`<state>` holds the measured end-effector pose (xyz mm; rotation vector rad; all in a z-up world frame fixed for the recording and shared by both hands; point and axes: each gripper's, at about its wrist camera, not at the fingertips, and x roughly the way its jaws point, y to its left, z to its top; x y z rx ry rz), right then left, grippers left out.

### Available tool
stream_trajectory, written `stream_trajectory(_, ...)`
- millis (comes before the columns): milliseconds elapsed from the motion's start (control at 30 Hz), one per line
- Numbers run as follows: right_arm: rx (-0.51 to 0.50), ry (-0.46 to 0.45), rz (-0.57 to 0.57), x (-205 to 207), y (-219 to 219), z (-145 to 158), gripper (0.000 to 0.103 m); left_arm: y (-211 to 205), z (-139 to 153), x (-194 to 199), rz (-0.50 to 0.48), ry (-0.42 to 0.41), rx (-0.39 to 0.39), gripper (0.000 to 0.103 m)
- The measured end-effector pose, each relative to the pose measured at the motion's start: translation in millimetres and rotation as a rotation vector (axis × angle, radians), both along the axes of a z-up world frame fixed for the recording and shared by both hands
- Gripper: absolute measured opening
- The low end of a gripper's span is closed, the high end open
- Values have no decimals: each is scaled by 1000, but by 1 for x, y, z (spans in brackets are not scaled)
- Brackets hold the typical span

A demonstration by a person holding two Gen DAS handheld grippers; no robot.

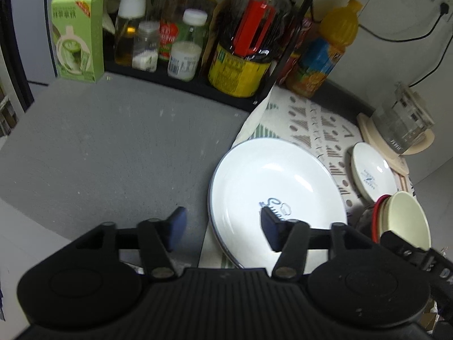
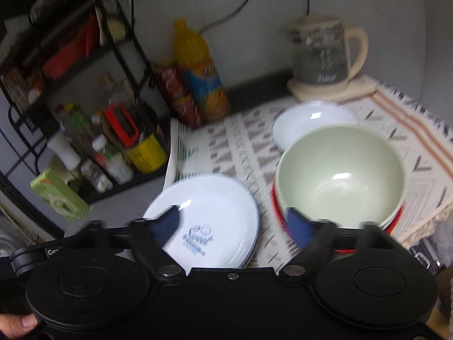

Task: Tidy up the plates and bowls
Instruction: 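Move both grippers to the rim of the small white 'BAKERY' plate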

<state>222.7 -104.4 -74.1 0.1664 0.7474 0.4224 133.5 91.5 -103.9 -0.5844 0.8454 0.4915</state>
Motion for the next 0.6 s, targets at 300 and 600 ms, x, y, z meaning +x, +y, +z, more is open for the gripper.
stream_trajectory(300,21,-118,-75,-2,-42,27,103,-26,32,2,-35,-107,49,96)
stream_trajectory(600,13,-190,-159,12,-83,34,103,-60,48,28,-139,-176,80,103)
